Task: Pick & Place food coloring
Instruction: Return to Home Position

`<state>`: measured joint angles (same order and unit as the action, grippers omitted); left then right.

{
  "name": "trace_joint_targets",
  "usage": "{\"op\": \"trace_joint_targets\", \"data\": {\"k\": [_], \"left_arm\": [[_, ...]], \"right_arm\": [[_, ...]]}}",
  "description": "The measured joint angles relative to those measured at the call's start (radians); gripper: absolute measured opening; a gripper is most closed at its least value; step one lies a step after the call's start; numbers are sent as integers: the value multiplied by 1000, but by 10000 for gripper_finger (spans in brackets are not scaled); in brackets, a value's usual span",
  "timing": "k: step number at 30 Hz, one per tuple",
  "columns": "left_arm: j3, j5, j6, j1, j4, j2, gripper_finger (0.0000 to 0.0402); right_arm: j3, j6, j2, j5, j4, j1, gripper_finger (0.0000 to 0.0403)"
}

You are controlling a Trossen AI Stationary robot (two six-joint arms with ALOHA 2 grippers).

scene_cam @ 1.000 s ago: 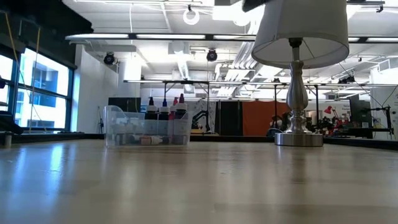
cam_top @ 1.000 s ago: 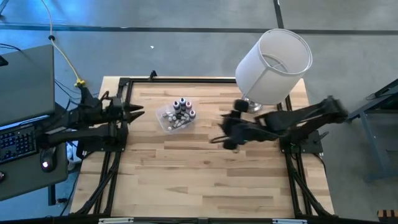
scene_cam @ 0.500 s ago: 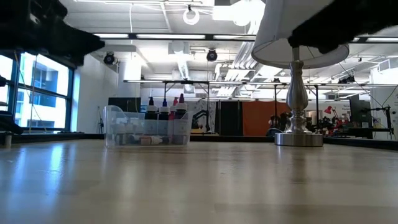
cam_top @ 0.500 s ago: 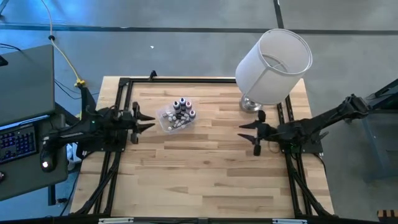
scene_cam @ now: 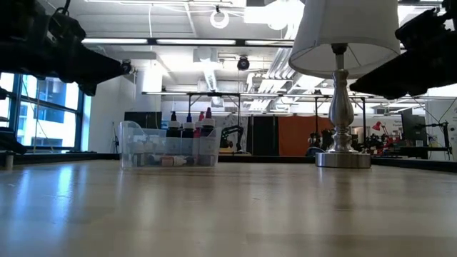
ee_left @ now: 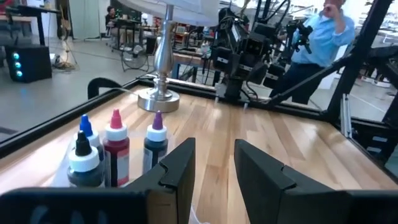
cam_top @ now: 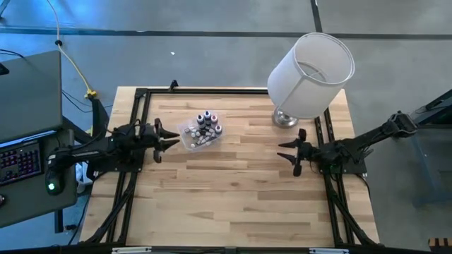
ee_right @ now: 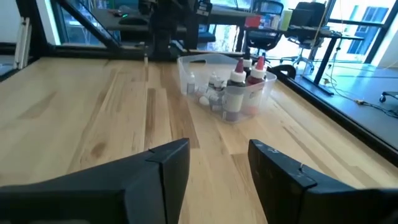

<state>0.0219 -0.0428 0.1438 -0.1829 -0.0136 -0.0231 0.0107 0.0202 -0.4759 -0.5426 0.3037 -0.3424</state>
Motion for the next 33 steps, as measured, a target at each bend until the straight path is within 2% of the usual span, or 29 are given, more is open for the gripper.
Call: {"op": "trace_joint_targets", "data": {"k": [11,22,33], "left_arm": [[-1,110,-8,0,5,0,111],[-1,35,-7,0,10,0,111],[-2,52,11,0,10,0,111]], "right_arm": [[-1,0,-1,0,-15,0,154],[-1,0,-2,0,-15,0,154],[-1,0,-2,0,-15,0,163]]}}
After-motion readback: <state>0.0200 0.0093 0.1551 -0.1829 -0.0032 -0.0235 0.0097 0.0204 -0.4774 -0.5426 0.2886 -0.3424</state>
